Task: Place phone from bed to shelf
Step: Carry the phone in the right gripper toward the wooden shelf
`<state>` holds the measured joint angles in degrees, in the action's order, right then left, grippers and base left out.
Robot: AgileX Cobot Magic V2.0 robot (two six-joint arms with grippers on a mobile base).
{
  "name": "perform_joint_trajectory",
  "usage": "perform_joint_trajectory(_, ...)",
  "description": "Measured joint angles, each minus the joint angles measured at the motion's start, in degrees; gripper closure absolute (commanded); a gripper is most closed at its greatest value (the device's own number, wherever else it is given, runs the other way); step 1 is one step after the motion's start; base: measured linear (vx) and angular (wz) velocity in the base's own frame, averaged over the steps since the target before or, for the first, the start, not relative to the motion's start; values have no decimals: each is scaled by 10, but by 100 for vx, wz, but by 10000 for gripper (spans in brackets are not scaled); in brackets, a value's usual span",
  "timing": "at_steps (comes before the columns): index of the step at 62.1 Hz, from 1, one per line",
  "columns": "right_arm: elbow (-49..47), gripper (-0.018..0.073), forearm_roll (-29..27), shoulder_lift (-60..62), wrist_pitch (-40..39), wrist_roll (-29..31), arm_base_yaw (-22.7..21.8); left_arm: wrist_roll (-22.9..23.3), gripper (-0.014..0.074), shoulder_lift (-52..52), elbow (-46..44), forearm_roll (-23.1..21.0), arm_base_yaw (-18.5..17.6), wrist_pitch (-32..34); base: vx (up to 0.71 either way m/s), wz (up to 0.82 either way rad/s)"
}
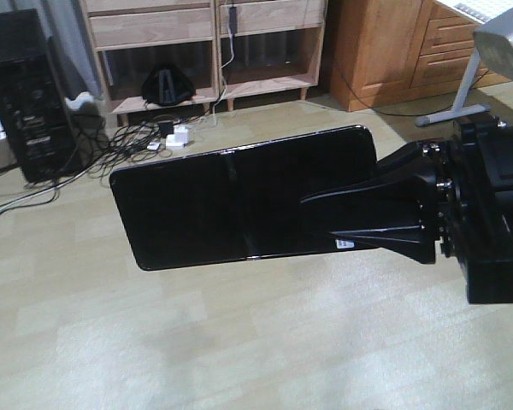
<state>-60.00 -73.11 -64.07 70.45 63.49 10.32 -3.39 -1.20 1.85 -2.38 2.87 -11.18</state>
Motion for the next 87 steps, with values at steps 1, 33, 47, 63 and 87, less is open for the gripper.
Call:
perform_joint_trajectory(1,0,561,0,0,0,0,0,0,595,0,0,0,0,0,39,-13)
perform_joint_trajectory(33,0,561,0,0,0,0,0,0,595,0,0,0,0,0,39,-15)
perform_joint_trajectory(47,0,561,0,0,0,0,0,0,595,0,0,0,0,0,38,-15)
perform_joint_trajectory(63,0,561,0,0,1,0,0,0,595,0,0,0,0,0,40,-10)
perform_joint_trajectory(87,0,561,0,0,1,0,0,0,595,0,0,0,0,0,42,-4)
